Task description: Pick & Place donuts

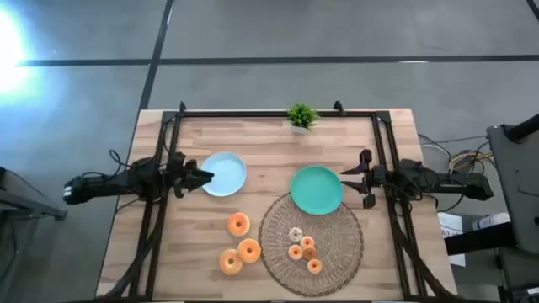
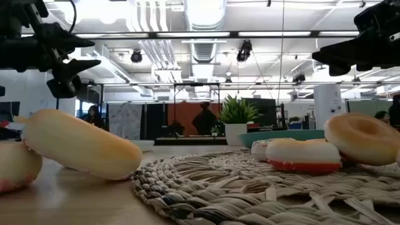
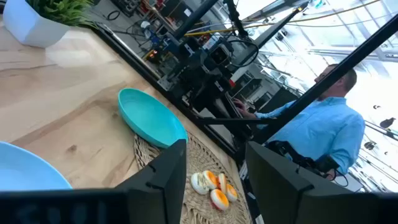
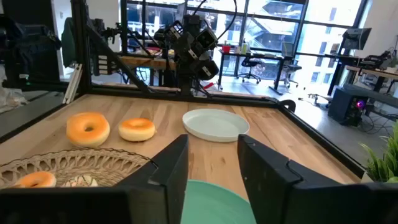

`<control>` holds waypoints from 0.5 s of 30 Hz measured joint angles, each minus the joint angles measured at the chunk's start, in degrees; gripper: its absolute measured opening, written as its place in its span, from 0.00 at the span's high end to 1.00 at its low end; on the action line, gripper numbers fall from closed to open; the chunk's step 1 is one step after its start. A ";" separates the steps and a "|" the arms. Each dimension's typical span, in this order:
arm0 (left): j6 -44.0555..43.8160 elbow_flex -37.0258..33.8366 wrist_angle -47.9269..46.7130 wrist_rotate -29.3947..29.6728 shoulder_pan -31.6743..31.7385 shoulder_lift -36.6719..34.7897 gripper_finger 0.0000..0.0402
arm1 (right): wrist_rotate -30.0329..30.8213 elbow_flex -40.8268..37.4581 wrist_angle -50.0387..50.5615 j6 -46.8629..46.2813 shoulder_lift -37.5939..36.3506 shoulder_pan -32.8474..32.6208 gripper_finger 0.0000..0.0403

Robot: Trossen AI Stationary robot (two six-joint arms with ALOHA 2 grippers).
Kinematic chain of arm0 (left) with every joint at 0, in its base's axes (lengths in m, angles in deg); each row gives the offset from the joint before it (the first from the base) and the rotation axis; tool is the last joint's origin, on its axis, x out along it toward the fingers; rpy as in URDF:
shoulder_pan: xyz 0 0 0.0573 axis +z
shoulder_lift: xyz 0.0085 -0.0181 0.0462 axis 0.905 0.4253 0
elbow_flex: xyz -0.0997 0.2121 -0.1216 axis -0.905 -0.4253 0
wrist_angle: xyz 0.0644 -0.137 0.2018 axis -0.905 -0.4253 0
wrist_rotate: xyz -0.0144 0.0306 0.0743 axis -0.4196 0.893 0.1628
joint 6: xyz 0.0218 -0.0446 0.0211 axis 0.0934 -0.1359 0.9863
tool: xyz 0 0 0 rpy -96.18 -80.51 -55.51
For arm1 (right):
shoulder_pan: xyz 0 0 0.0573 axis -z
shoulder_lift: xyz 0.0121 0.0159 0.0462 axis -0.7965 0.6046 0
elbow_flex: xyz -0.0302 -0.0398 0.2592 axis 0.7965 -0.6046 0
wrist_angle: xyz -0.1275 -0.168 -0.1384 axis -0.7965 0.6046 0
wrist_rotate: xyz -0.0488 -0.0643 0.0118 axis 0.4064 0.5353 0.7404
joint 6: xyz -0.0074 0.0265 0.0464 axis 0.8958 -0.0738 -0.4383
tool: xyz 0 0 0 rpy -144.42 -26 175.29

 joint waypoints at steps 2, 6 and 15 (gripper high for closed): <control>0.00 0.00 0.00 0.00 0.02 -0.02 0.65 | 0.00 0.00 0.02 0.00 0.00 -0.02 0.69; -0.01 0.00 0.00 0.01 0.02 0.00 0.65 | 0.01 0.00 0.02 0.00 0.00 0.00 0.70; -0.02 0.00 0.00 0.07 0.01 -0.01 0.65 | 0.00 0.00 0.00 0.00 0.00 0.00 0.67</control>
